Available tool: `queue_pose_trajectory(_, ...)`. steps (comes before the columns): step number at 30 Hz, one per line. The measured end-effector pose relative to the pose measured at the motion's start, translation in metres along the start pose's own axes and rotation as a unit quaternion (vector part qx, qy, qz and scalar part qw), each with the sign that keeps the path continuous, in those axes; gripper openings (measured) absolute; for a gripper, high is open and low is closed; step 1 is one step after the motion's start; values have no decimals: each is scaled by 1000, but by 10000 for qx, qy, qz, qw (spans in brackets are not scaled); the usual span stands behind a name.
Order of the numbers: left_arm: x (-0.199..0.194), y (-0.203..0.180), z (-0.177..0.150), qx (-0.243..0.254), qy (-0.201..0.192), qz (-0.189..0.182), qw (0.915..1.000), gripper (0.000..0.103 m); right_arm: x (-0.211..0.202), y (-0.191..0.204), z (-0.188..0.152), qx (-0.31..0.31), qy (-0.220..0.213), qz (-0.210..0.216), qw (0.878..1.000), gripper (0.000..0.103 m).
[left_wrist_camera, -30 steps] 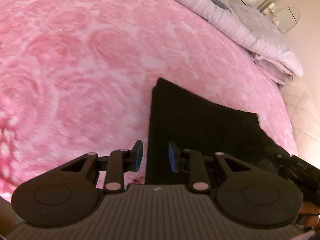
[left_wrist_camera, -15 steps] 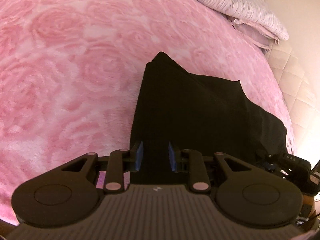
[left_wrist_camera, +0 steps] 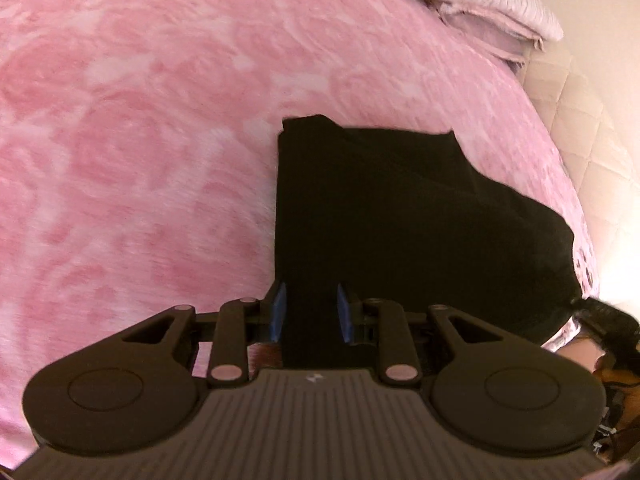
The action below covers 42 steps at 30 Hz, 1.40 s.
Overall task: Fold clothes
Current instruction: 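Fold the pants end over toward the left tool with the right tool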
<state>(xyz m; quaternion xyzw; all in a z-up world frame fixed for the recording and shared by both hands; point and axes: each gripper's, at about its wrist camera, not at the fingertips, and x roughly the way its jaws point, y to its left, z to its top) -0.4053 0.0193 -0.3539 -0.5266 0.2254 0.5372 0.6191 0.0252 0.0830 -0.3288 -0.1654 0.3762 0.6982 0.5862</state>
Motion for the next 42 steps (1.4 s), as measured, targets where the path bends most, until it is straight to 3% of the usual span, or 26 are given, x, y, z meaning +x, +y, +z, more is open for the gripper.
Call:
queue_pose_trajectory(6, 8, -17, 3, 118, 13, 170, 9998, 23, 10, -46, 5, 369, 296, -168, 9987, 4)
queue_pose_trajectory(10, 8, -31, 6, 226, 2, 124, 9997, 23, -29, -34, 24, -29, -605, 124, 9981, 4)
queue_pose_trajectory(12, 14, -39, 5, 346, 70, 130, 9993, 23, -38, -45, 29, 45, -744, -27, 9972, 4)
queue_pose_trajectory(15, 22, -49, 3, 409, 168, 123, 9989, 23, -21, -85, 28, 582, -277, -477, 9968, 4)
queue_pose_trajectory(17, 25, -52, 1, 413, 208, 114, 9989, 23, -15, -98, 31, 710, -225, -478, 9961, 4)
queue_pose_trajectory(22, 32, -59, -3, 436, 298, 89, 9986, 23, -25, -100, 43, 442, -602, -379, 9965, 4)
queue_pose_trajectory(27, 39, -64, -1, 468, 341, 126, 9982, 23, 2, -124, 37, 786, -119, -529, 9954, 4)
queue_pose_trajectory(34, 45, -68, 2, 507, 395, 133, 9978, 23, -7, -123, 42, 762, -288, -585, 9950, 4)
queue_pose_trajectory(42, 50, -73, 4, 641, 446, 168, 9968, 23, 11, -132, 42, 875, -41, -809, 9929, 4)
